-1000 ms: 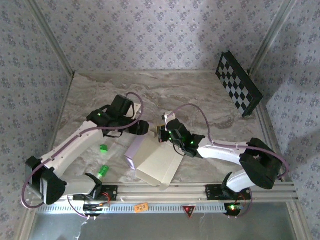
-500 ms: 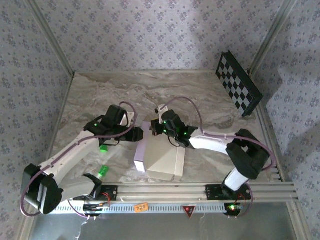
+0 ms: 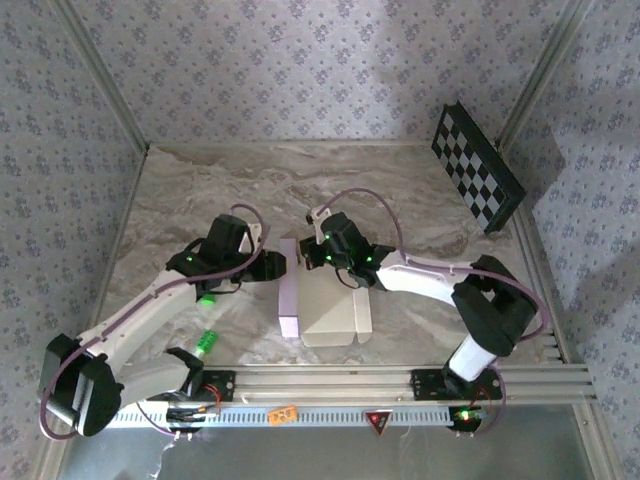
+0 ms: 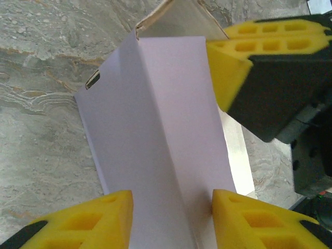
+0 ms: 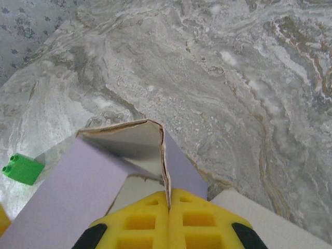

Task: Fold the paper box

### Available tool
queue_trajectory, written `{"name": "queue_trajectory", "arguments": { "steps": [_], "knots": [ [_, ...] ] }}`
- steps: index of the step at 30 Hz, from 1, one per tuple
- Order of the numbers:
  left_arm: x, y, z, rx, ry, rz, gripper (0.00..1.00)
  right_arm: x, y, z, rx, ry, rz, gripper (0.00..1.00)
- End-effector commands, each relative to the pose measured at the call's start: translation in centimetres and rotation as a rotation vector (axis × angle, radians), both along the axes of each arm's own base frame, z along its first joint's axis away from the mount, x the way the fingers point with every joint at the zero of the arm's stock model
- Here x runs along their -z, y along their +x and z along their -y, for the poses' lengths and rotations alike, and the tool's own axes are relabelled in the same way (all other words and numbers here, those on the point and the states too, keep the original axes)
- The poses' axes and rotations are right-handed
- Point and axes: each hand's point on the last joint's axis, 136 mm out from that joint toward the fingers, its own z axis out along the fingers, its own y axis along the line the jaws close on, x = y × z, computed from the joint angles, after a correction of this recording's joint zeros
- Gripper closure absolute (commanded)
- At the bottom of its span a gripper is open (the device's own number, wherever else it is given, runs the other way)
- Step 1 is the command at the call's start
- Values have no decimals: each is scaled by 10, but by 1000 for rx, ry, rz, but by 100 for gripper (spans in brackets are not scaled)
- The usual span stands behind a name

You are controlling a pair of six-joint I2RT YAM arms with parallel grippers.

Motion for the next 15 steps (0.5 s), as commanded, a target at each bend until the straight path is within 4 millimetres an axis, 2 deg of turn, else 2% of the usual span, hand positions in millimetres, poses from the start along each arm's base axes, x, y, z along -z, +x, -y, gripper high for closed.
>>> {"name": "queue_trajectory", "arguments": {
  "steps": [1,9,15],
  "knots": [
    [9,3,-15,-79,22,-2,56,3,-22,4,-31,-13,-87,100],
    [13,2,-24,-121,11,-7,57,-12,-44,0,-46,12,-108,100],
    [15,3,-20,-124,-9,-13,59,-1,-59,-6,-45,20,-136,100]
  ]
}}
